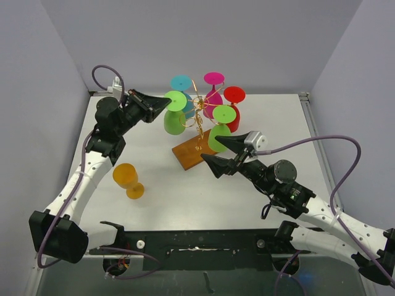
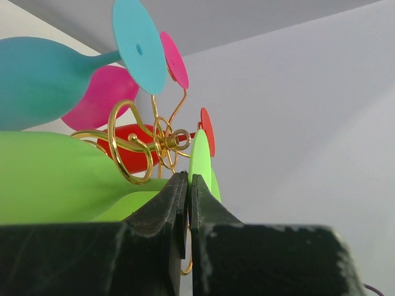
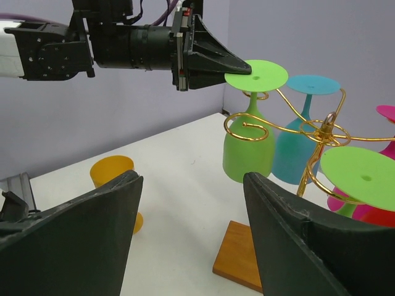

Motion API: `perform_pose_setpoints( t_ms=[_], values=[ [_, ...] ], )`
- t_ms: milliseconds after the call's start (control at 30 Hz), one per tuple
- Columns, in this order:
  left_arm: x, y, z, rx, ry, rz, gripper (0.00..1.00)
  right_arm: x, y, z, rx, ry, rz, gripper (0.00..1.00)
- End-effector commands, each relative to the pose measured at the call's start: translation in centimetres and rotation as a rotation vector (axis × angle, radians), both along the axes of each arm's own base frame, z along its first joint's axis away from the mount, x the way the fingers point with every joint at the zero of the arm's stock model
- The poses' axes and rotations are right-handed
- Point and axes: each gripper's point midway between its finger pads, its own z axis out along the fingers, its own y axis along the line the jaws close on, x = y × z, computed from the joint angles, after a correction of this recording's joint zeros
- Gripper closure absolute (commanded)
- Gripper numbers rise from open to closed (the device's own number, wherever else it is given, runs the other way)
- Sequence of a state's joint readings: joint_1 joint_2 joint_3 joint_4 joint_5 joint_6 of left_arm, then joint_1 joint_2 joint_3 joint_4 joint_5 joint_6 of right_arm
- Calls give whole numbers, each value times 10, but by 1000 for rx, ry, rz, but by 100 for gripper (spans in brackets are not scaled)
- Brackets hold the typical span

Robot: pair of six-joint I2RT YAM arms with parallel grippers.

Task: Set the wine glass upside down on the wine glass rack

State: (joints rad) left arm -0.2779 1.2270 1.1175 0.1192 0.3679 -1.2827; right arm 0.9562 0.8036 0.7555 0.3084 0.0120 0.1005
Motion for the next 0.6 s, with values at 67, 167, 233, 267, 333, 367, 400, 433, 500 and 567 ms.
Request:
perform_pose_setpoints(
  t_ms=[67, 167, 233, 267, 333, 367, 400, 433, 500, 567],
  values=[
    [3, -3, 49, -21, -137, -20, 100, -5, -1, 27, 66, -88, 18, 32],
    [7, -3, 49, -11, -142, -13, 100, -4, 0, 25, 63, -85, 13, 32],
    [13, 2, 49, 23, -159, 24, 100, -4, -1, 25, 67, -85, 11, 32],
    [17, 6, 48, 42, -160, 52, 100, -4, -2, 25, 69, -84, 10, 32],
    [20, 8, 47, 62, -161, 69, 100, -4, -2, 24, 69, -84, 7, 32],
    [21, 7, 48, 61, -165, 69, 100, -3, -3, 25, 70, -85, 4, 31],
    [22, 6, 47, 60, -167, 64, 100, -2, -3, 25, 68, -85, -1, 31],
    [23, 5, 47, 57, -169, 59, 100, -2, -3, 25, 67, -85, -3, 31],
    [26, 3, 44, 52, -161, 50, 100, -1, -2, 26, 67, -85, -4, 31],
    [27, 2, 45, 48, -168, 43, 100, -2, -2, 26, 67, -84, -1, 31]
  ],
)
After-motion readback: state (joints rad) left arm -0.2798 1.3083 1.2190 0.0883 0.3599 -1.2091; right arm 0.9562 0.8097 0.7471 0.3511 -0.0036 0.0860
